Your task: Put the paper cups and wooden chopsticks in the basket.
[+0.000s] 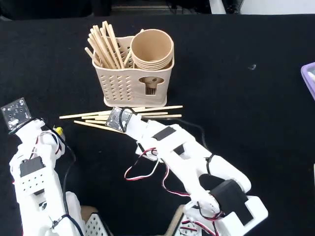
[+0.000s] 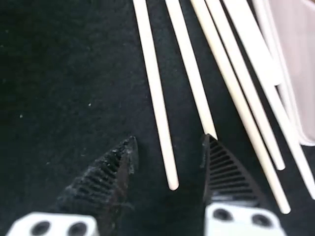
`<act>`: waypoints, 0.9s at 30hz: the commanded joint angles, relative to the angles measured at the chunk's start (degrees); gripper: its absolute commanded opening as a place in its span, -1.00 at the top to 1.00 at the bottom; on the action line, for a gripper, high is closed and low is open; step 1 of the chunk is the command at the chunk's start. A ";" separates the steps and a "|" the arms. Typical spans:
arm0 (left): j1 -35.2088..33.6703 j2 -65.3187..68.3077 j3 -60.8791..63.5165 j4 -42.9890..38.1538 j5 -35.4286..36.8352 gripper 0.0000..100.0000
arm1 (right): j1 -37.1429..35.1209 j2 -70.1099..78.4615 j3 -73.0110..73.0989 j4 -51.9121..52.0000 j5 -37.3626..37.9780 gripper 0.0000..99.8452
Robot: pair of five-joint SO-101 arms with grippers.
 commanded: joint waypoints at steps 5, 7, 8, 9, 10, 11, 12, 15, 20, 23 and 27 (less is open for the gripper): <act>0.66 -0.09 -0.22 -1.32 -0.53 0.59 | 0.97 -12.00 1.98 0.79 0.53 0.57; 0.66 0.00 -0.22 -1.41 -0.53 0.59 | 2.81 -12.18 4.00 -3.60 0.53 0.57; 0.66 0.09 -0.22 -1.41 -0.53 0.59 | 3.60 -11.74 4.44 -5.19 0.79 0.56; 0.66 0.09 -0.22 -1.41 -0.53 0.59 | 4.22 -11.12 4.44 -5.98 0.79 0.55; 0.66 0.09 -0.22 -1.41 -0.53 0.59 | 4.40 -10.33 4.35 -6.07 0.79 0.50; 0.66 0.09 -0.22 -1.41 -0.53 0.59 | 4.31 -9.45 4.09 -6.07 0.62 0.46; 0.66 0.09 -0.22 -1.32 -0.53 0.59 | 4.04 -8.31 3.56 -5.80 0.53 0.42; 0.66 0.09 -0.22 -1.32 -0.53 0.59 | 3.69 -4.53 1.80 -5.80 0.70 0.40; 0.57 0.09 -0.22 -1.23 -0.53 0.59 | 3.78 1.89 -3.47 -3.25 0.79 0.40; 0.57 0.09 -0.22 -1.23 -0.53 0.59 | 3.78 4.97 -7.08 -0.09 0.79 0.40; 0.57 0.09 -0.22 -1.32 -0.53 0.59 | 3.69 6.37 -8.31 1.14 0.88 0.42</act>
